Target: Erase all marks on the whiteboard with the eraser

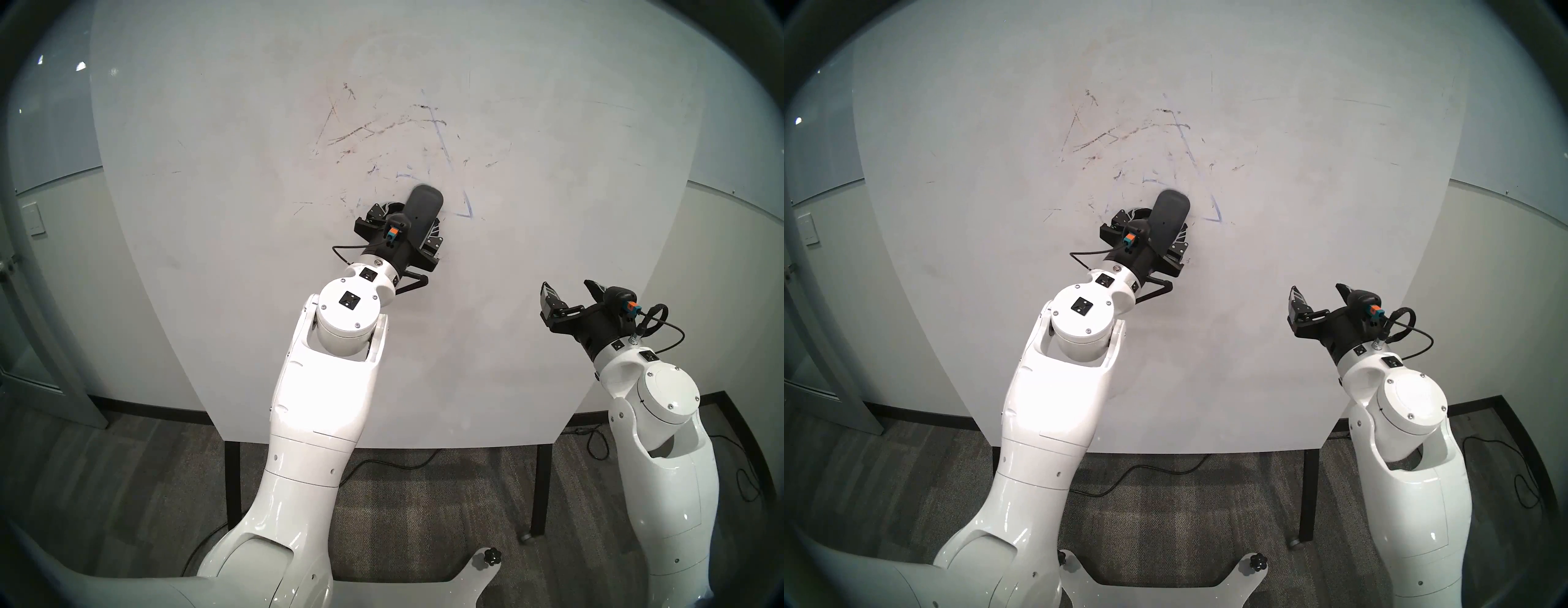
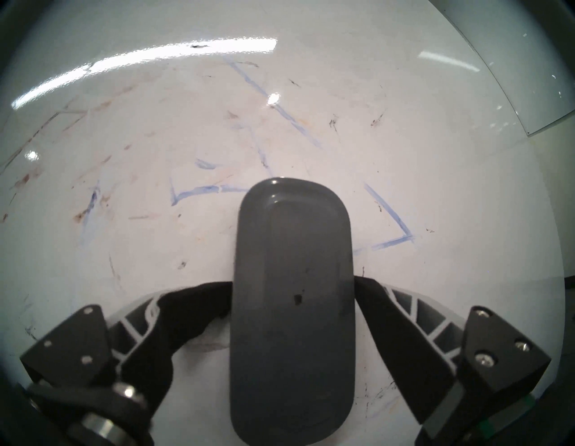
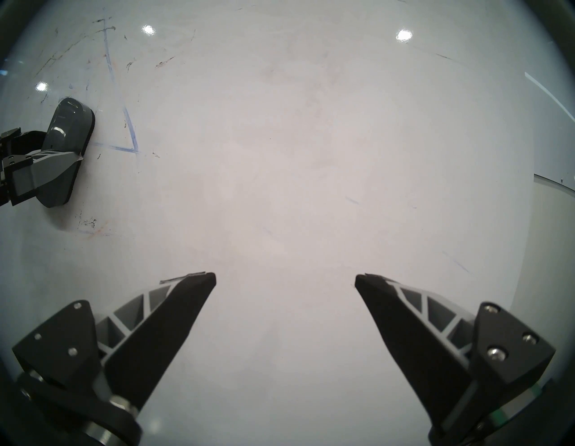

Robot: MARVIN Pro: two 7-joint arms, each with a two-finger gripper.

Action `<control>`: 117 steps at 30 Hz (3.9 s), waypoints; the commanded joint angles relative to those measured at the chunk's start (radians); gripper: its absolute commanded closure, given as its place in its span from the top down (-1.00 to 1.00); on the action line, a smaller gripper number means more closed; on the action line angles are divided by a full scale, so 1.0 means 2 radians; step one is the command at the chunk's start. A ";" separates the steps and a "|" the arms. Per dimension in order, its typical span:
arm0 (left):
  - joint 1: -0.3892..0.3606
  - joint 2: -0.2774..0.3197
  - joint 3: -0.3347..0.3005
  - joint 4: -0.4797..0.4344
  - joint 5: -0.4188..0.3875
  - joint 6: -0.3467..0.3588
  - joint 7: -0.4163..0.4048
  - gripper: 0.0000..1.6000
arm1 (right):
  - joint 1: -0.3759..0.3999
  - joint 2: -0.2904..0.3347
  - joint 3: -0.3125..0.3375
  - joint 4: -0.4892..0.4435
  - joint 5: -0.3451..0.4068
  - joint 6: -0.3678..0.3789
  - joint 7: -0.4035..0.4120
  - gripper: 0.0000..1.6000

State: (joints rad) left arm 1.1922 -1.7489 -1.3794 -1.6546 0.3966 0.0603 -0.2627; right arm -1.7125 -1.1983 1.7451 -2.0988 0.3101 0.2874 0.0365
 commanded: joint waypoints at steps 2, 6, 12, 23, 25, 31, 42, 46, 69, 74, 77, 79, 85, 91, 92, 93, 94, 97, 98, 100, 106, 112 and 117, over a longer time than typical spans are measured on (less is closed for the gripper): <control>-0.011 -0.001 0.000 -0.034 0.001 -0.011 0.005 1.00 | 0.004 0.001 0.000 -0.011 0.000 -0.002 0.001 1.00; -0.010 -0.002 -0.001 -0.041 -0.001 -0.011 0.004 1.00 | 0.004 0.001 0.000 -0.011 0.000 -0.002 0.001 1.00; 0.000 0.001 0.003 -0.072 -0.015 -0.008 -0.009 1.00 | 0.004 0.001 0.000 -0.011 0.000 -0.002 0.001 1.00; 0.038 0.025 -0.013 -0.154 -0.079 0.040 -0.068 1.00 | 0.004 0.001 0.000 -0.011 0.000 -0.002 0.001 1.00; 0.042 0.031 -0.026 -0.164 -0.081 0.043 -0.072 1.00 | 0.004 0.001 0.000 -0.011 0.000 -0.002 0.001 1.00; 0.070 0.048 -0.061 -0.201 -0.101 0.060 -0.097 1.00 | 0.004 0.001 0.000 -0.011 0.000 -0.002 0.001 1.00; 0.153 0.080 -0.139 -0.251 -0.167 0.113 -0.175 1.00 | 0.004 0.001 -0.001 -0.010 0.000 -0.002 0.001 1.00; 0.175 0.083 -0.172 -0.261 -0.186 0.121 -0.201 1.00 | 0.004 0.001 -0.001 -0.010 0.000 -0.002 0.001 1.00; 0.308 0.053 -0.285 -0.258 -0.243 -0.001 -0.280 1.00 | 0.004 0.001 0.000 -0.011 0.000 -0.002 0.001 1.00; 0.306 0.050 -0.287 -0.249 -0.246 -0.019 -0.270 1.00 | 0.004 0.001 0.000 -0.011 0.000 -0.002 0.001 1.00; 0.303 0.050 -0.288 -0.240 -0.246 -0.028 -0.264 1.00 | 0.004 0.001 0.000 -0.011 0.000 -0.002 0.001 1.00; 0.301 0.051 -0.290 -0.236 -0.246 -0.031 -0.264 1.00 | 0.004 0.001 0.000 -0.011 0.000 -0.002 0.001 1.00; 0.297 0.050 -0.293 -0.232 -0.251 -0.026 -0.259 1.00 | 0.004 0.001 0.000 -0.011 0.000 -0.002 0.001 1.00; 0.297 0.050 -0.294 -0.232 -0.251 -0.027 -0.259 1.00 | 0.004 0.001 0.000 -0.011 0.000 -0.002 0.001 1.00; 0.297 0.050 -0.294 -0.232 -0.251 -0.027 -0.259 1.00 | 0.004 0.001 0.000 -0.011 0.000 -0.002 0.001 1.00; 0.297 0.050 -0.294 -0.232 -0.251 -0.027 -0.259 1.00 | 0.004 0.001 0.000 -0.011 0.000 -0.002 0.001 1.00; 0.297 0.050 -0.294 -0.232 -0.251 -0.027 -0.259 1.00 | 0.004 0.001 0.000 -0.011 0.000 -0.002 0.001 1.00; 0.297 0.049 -0.294 -0.231 -0.251 -0.027 -0.259 1.00 | 0.004 0.001 0.000 -0.011 0.000 -0.002 0.001 1.00; 0.297 0.049 -0.294 -0.231 -0.251 -0.027 -0.259 1.00 | 0.004 0.001 0.000 -0.011 0.000 -0.002 0.001 1.00; 0.297 0.049 -0.294 -0.231 -0.251 -0.027 -0.259 1.00 | 0.004 0.001 0.000 -0.011 0.000 -0.002 0.001 1.00; 0.297 0.049 -0.294 -0.231 -0.251 -0.027 -0.260 1.00 | 0.004 0.001 0.000 -0.011 0.000 -0.002 0.001 1.00; 0.297 0.049 -0.294 -0.231 -0.251 -0.027 -0.260 1.00 | 0.002 -0.006 -0.022 -0.017 -0.008 -0.008 -0.004 1.00; 0.296 0.049 -0.294 -0.231 -0.251 -0.027 -0.261 1.00 | 0.004 -0.015 -0.035 -0.032 -0.021 0.002 -0.023 1.00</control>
State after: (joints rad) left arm 1.7891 -1.6546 -1.9698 -2.1024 -0.1000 0.0103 -0.7842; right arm -1.7133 -1.2085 1.7009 -2.1098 0.2905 0.2849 0.0228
